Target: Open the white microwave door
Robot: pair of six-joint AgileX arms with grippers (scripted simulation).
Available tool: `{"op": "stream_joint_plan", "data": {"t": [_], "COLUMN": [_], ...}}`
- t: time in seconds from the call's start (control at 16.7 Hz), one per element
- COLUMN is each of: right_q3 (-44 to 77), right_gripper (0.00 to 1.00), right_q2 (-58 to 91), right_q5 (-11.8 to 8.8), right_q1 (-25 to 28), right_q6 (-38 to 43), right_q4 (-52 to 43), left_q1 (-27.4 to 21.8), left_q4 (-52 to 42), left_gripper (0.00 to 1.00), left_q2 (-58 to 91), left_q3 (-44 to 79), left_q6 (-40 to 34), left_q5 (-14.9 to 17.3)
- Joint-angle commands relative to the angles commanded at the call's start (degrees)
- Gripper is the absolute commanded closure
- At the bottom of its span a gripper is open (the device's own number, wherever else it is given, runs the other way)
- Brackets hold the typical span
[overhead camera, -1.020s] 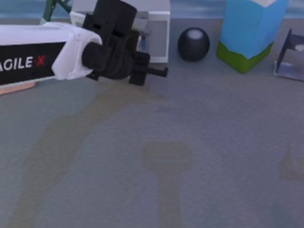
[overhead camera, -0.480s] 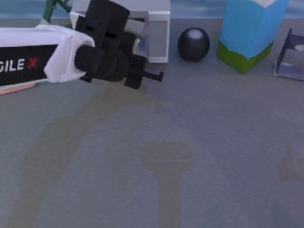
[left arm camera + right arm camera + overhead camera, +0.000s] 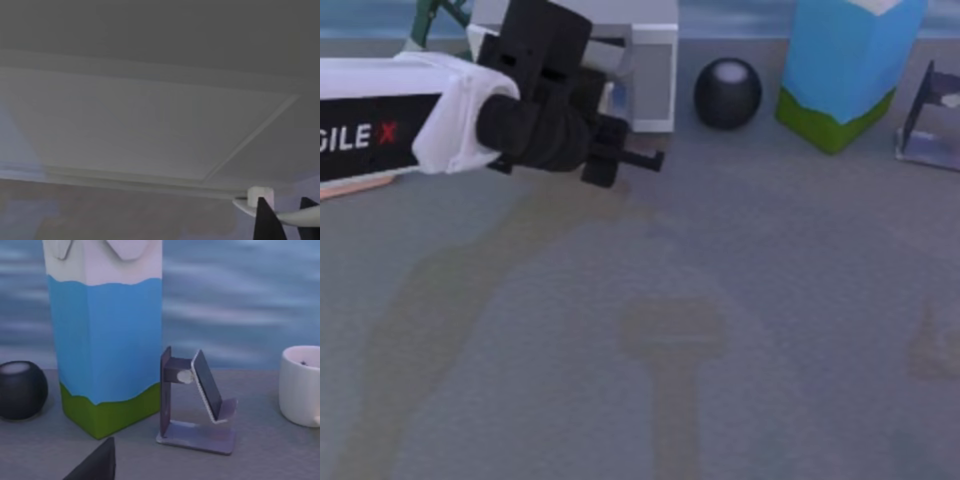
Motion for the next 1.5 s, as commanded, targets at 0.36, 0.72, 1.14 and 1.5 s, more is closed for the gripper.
{"op": "stream_joint_plan", "data": {"t": [0.36, 0.72, 1.14, 1.5], "right_q3": [0.0, 0.0, 0.0, 0.0], "right_gripper": [0.0, 0.0, 0.0, 0.0], "right_q2": [0.0, 0.0, 0.0, 0.0], "right_q5": [0.0, 0.0, 0.0, 0.0], "right_q1": [0.0, 0.0, 0.0, 0.0], "right_q6": [0.0, 0.0, 0.0, 0.0], "right_q4": [0.0, 0.0, 0.0, 0.0], "left_q1": [0.0, 0.0, 0.43, 1.08], "left_q4": [0.0, 0.0, 0.33, 0.5], "left_gripper": [1.0, 1.0, 1.0, 1.0], "left_q2": [0.0, 0.0, -0.91, -1.47], "left_q3": [0.0, 0.0, -1.03, -1.99], "left_q6": [0.0, 0.0, 1.51, 3.0], "left_q5": [0.0, 0.0, 1.66, 2.58]}}
